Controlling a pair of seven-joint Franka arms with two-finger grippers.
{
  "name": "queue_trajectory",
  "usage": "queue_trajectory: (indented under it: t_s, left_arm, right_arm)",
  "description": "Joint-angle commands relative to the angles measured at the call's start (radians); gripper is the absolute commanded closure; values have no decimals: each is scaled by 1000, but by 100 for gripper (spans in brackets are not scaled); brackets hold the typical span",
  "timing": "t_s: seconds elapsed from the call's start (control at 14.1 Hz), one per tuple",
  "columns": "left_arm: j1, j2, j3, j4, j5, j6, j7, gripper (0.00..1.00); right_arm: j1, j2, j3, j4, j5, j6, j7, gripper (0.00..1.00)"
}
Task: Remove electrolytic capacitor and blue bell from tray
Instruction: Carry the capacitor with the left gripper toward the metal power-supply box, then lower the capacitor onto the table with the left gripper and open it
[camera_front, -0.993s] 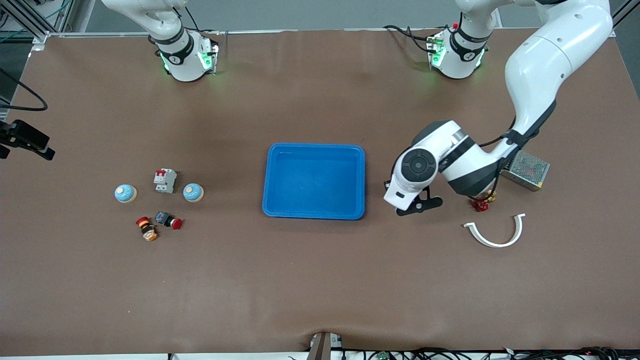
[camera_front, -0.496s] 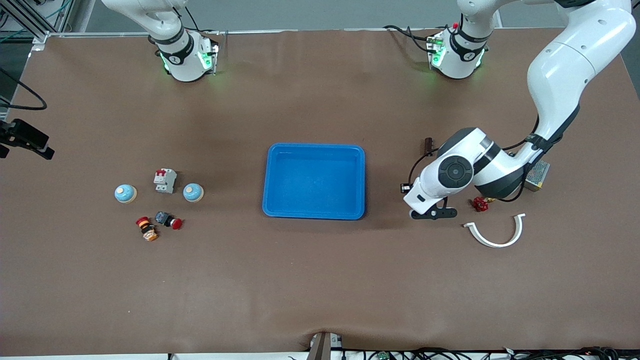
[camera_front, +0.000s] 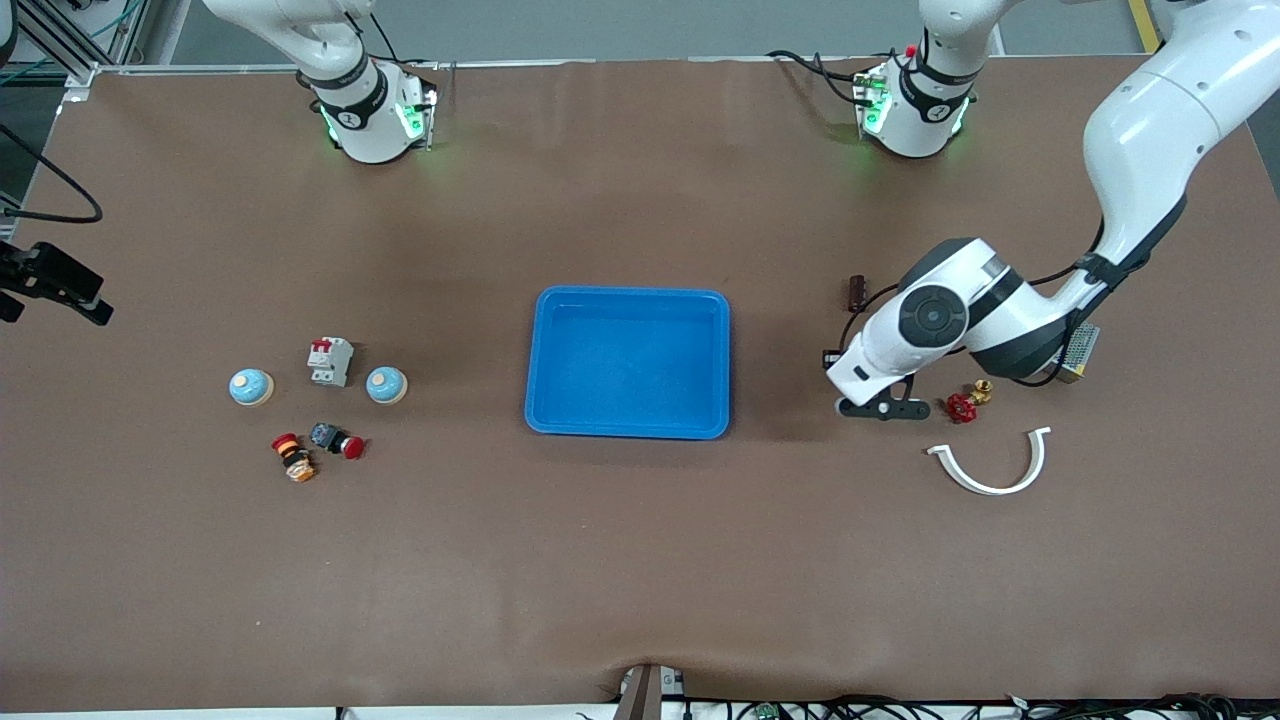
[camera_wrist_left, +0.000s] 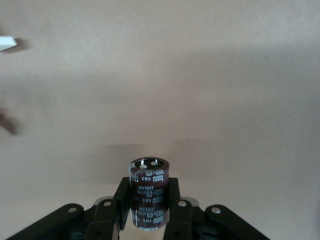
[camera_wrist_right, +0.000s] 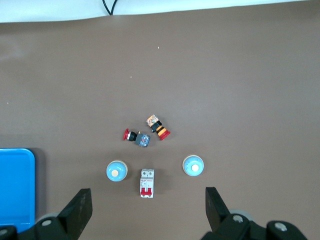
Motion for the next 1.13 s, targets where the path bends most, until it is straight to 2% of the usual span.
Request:
queue_trajectory:
  t_s: [0.0, 0.28, 0.43, 0.78, 1.06]
  left_arm:
    - [151, -24, -87, -139, 57, 76, 15, 100]
    - [168, -20, -91, -198, 119, 160, -23, 100]
    - [169, -17, -85, -232, 191, 190, -79, 100]
    - [169, -14, -78, -264, 216, 243, -84, 100]
    - [169, -14, -48, -264, 248, 246, -86, 100]
  right_arm:
    - [-2, -23, 2, -1, 9, -1, 15, 0]
    - [-7, -22, 1, -1, 7, -7, 10, 0]
    - [-8, -22, -1, 0, 7, -82, 9, 0]
    - [-8, -19, -2, 14, 2, -116, 4, 0]
    - [-8, -11, -2, 16, -4, -115, 2, 0]
